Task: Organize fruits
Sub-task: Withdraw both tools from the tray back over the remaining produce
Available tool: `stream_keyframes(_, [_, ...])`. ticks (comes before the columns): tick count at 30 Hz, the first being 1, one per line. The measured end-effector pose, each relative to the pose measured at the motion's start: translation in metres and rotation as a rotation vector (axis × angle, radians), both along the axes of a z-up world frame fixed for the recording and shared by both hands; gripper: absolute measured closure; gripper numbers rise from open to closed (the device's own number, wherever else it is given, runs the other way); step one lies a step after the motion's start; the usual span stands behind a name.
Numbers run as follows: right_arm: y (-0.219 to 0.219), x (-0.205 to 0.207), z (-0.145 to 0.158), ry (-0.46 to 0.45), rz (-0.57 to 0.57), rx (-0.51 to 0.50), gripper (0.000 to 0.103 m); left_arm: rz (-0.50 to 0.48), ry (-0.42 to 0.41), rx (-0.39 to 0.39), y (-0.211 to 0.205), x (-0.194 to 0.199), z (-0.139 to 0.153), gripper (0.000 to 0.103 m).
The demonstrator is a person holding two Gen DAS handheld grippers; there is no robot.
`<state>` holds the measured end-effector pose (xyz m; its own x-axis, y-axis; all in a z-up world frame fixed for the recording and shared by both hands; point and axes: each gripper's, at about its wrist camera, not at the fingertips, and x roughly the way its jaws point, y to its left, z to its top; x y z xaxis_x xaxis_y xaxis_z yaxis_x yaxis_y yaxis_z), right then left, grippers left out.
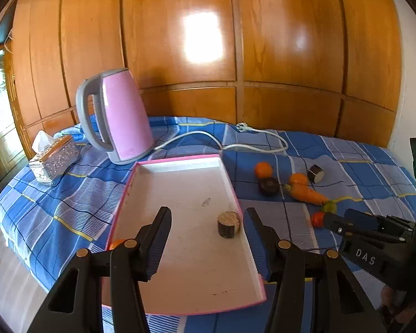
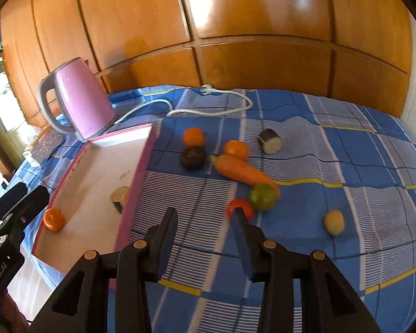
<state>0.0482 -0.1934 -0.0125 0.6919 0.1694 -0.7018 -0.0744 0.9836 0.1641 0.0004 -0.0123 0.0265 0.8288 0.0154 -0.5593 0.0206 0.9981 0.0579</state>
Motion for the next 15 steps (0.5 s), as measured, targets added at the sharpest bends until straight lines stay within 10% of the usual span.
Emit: stream_keyframes(15, [-0.040,-0.015,0.001,-0.017,-0.138,-0.099,0.062,-0.060,0.049,0.001,-0.022,0.004,-0.012,0.048])
